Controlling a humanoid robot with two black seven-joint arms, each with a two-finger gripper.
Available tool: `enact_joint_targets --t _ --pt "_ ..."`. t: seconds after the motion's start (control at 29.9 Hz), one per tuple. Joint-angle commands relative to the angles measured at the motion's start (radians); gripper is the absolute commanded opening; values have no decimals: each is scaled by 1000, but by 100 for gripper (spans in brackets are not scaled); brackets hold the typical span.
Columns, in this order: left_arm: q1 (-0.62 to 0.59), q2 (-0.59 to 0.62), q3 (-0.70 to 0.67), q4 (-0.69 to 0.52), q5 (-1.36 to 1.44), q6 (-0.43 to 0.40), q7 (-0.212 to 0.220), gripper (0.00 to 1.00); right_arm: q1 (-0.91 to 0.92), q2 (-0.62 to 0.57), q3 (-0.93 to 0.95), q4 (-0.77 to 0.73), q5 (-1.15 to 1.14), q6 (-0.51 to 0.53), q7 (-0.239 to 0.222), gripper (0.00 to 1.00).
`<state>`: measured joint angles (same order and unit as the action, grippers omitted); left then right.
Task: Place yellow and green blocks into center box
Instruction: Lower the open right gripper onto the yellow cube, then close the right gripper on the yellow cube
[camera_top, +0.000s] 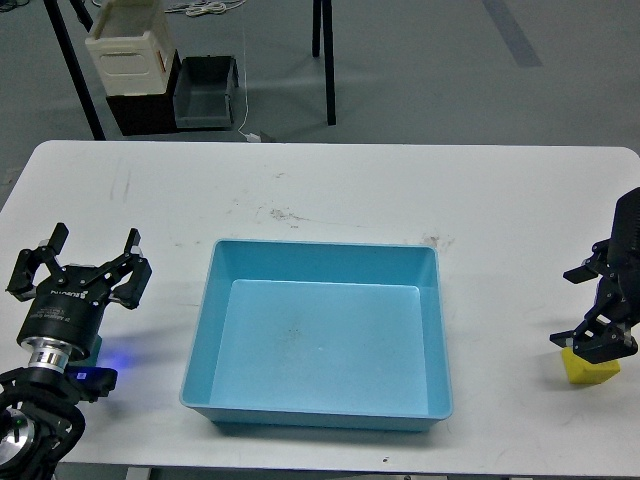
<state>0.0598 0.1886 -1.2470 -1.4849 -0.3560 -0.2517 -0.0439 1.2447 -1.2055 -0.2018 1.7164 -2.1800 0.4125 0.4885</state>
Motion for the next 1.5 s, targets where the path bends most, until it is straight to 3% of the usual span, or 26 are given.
enact_joint_targets --t 0.0,0.33,0.77,1.47 --pt "0 0 1 0 0 2 -1 100 -54 44 -4 -24 -2 0 0 98" --pt "0 0 1 0 0 2 -1 100 -108 64 -33 -34 -2 0 0 98" --pt "-1 -11 1 17 2 2 -1 100 -108 67 -47 -181 -2 0 0 98" --pt "-11 -14 1 44 0 0 -1 100 -166 96 -50 -196 -2 -6 0 97"
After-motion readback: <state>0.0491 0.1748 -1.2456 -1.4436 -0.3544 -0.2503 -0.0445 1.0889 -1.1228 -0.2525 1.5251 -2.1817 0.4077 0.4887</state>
